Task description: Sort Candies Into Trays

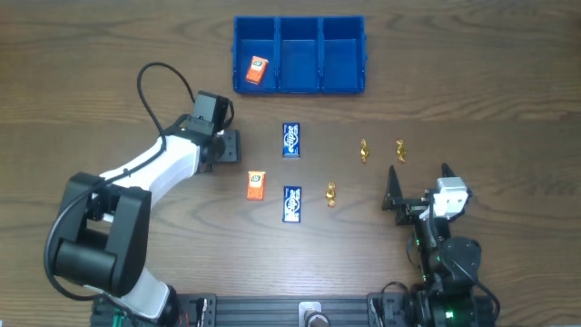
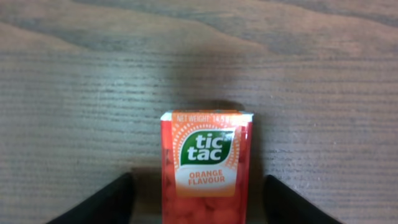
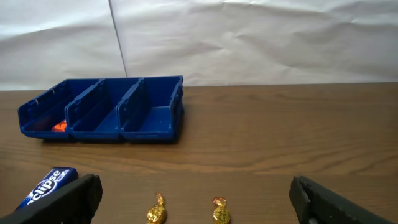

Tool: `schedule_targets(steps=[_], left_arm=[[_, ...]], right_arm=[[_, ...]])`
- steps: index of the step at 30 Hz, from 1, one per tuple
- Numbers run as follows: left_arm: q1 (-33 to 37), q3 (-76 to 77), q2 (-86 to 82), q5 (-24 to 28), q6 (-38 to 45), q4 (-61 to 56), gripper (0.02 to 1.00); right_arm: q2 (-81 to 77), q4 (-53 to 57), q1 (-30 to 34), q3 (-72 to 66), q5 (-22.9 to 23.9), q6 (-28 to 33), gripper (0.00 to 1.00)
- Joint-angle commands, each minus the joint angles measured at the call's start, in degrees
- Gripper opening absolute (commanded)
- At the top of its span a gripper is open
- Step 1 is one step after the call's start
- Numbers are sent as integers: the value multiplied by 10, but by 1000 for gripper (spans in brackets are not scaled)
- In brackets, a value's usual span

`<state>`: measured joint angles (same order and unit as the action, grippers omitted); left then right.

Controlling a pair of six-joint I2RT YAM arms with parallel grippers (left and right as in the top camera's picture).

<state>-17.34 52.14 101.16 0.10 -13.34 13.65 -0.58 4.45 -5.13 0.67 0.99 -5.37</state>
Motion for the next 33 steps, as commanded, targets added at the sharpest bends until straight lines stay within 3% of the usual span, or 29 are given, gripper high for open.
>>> schedule_targets(steps=[1, 4, 13, 22, 33], left_arm=[[1, -1, 15, 0, 1, -3, 424], [1, -1, 15, 5, 1, -6, 340], [-7, 27, 3, 21, -9, 5, 292], [-97, 255, -49, -113, -19, 129, 294], [-81, 562, 139, -119, -19, 207, 299]], right_arm=[[4, 2, -2, -2, -3, 5, 998], [4, 2, -2, -2, -3, 5, 998], [4, 2, -2, -2, -3, 5, 998], [4, 2, -2, -2, -3, 5, 998], [4, 2, -2, -2, -3, 5, 998]])
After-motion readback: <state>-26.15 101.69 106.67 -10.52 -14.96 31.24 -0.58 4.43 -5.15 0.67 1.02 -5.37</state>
